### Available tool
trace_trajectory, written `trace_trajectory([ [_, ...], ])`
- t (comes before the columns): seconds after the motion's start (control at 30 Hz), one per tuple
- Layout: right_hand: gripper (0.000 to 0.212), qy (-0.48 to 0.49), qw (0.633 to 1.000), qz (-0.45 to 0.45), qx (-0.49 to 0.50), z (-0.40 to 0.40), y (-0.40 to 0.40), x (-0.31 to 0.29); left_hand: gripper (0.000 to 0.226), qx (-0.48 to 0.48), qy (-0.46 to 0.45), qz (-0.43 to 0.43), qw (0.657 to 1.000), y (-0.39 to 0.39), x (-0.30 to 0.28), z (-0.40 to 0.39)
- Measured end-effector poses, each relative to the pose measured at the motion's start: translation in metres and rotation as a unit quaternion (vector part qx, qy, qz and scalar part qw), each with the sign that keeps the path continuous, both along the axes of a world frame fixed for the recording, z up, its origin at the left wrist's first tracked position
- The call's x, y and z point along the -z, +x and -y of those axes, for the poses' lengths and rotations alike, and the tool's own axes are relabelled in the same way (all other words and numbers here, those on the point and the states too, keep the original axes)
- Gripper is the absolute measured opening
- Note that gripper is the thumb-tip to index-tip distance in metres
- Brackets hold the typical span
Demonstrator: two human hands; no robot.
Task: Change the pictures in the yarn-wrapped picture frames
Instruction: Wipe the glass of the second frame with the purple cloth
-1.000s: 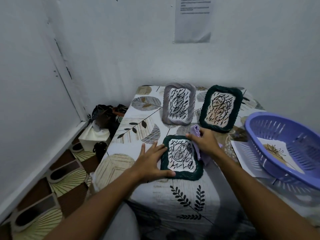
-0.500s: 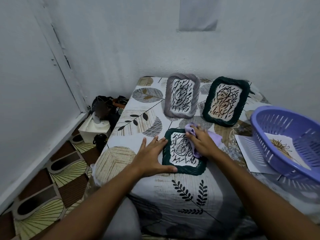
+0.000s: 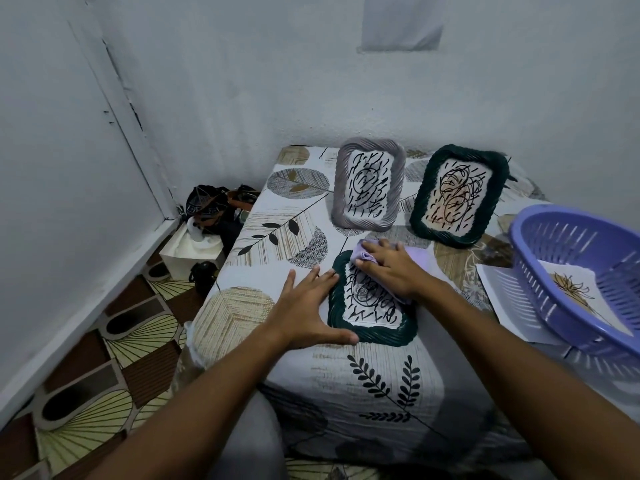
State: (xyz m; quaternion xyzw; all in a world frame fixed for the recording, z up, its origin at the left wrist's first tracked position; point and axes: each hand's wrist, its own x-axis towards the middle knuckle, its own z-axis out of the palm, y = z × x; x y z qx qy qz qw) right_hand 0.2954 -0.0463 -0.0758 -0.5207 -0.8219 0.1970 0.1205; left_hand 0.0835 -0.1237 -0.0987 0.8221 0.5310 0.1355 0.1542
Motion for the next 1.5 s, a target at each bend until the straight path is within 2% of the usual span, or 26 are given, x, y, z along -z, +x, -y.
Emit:
trace_trajectory([
  [0.13,0.049,0.016,0.998,0.06,-0.005,-0.001,-0.005,0.005,0.127,-0.002,0.0,-0.002,1.0,0.0,0.0,0.0],
  [0.4,0.051,0.05,0.991,0.124,-0.031,0.006,0.003,-0.002,0.126,-0.008,0.019,-0.022,1.0,0.0,0.002,-0.001],
  [0.5,0.052,0.042,0.993,0.112,-0.016,0.011,0.013,-0.008,0.127,-0.007,0.023,-0.031,0.999,0.0,0.003,-0.001],
  [0.7,0.067,0.016,0.993,0.113,0.032,0.015,0.047,-0.011,0.126,-0.001,0.031,-0.048,0.998,0.001,0.001,0.0],
  [0.9,0.06,0.031,0.995,0.095,0.031,0.011,0.028,-0.005,0.127,0.006,0.021,-0.035,0.999,0.001,0.002,-0.001],
  [1.03,0.051,0.062,0.993,0.098,-0.005,0.005,0.0,-0.003,0.127,0.006,0.023,-0.036,0.999,0.001,0.0,0.0],
  [1.13,0.052,0.058,0.993,0.1,-0.012,0.001,-0.013,-0.002,0.128,0.002,0.025,-0.043,0.999,0.002,-0.002,0.001],
  [1.5,0.062,0.042,0.993,0.108,0.004,0.004,0.037,-0.013,0.125,0.0,0.025,-0.035,0.999,0.001,0.001,0.0],
])
